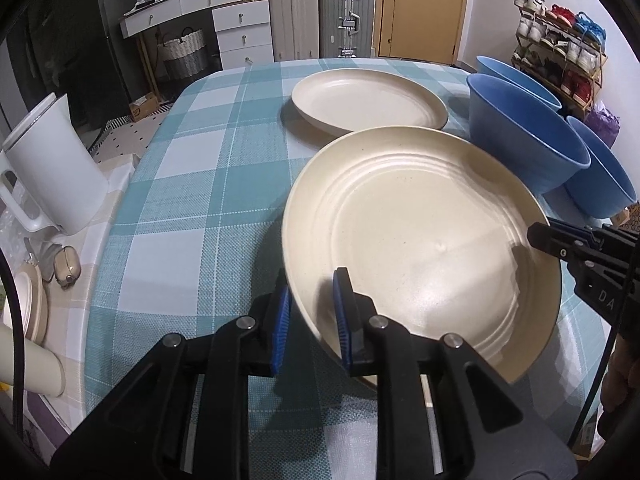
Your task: Organize plates and bowls
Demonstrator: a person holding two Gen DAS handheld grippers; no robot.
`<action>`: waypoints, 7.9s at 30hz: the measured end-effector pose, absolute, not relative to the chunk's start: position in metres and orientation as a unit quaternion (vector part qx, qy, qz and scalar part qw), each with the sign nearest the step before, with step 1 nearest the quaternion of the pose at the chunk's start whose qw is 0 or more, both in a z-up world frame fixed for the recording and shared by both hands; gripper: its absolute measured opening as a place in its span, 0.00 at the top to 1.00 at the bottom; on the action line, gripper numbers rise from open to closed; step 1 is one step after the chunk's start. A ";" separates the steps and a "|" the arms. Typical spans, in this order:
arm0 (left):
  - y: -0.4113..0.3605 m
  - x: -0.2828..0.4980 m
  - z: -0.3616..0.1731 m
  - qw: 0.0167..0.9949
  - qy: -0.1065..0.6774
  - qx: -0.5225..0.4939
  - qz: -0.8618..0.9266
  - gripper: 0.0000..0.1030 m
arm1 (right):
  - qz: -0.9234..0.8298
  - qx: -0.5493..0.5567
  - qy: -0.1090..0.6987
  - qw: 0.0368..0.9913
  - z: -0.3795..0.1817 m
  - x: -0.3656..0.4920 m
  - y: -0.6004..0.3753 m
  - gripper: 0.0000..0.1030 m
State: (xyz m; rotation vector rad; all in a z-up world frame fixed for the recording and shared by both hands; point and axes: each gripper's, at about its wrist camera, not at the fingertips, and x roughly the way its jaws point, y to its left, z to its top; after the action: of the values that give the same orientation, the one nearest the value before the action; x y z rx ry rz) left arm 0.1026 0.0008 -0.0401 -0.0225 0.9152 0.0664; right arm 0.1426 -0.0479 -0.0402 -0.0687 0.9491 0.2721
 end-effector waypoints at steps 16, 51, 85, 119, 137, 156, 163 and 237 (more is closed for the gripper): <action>-0.003 0.105 -0.046 0.891 0.454 0.005 0.027 0.82 | 0.119 -0.047 0.456 0.881 -0.042 0.137 -0.046 0.86; 0.031 0.089 -0.011 0.898 0.426 -0.110 -0.006 0.22 | 0.142 -0.026 0.435 0.889 -0.017 0.129 -0.062 0.49; 0.015 0.094 0.118 0.932 0.343 -0.108 0.030 0.01 | 0.254 0.026 0.303 0.918 0.162 0.162 -0.132 0.00; 0.069 0.211 0.109 0.904 0.394 -0.154 0.066 0.01 | 0.267 0.024 0.383 0.884 0.178 0.342 -0.111 0.01; 0.075 0.276 0.045 0.877 0.446 -0.162 0.070 0.01 | 0.253 -0.022 0.485 0.837 0.080 0.416 -0.073 0.01; 0.072 0.316 -0.021 0.849 0.495 -0.172 0.071 0.01 | 0.245 -0.087 0.555 0.790 0.001 0.453 -0.039 0.06; 0.074 0.324 -0.040 0.837 0.512 -0.181 0.066 0.04 | 0.252 -0.096 0.587 0.764 -0.024 0.461 -0.030 0.17; 0.056 0.270 0.041 0.886 0.441 -0.128 0.070 0.88 | 0.218 -0.155 0.537 0.800 0.023 0.415 0.005 0.82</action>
State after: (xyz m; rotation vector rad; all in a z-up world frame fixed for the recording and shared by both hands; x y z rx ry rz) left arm 0.2696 0.0558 0.0406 -0.2665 0.9171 0.1462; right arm 0.4151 0.0046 0.0225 -0.3321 1.1521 0.4686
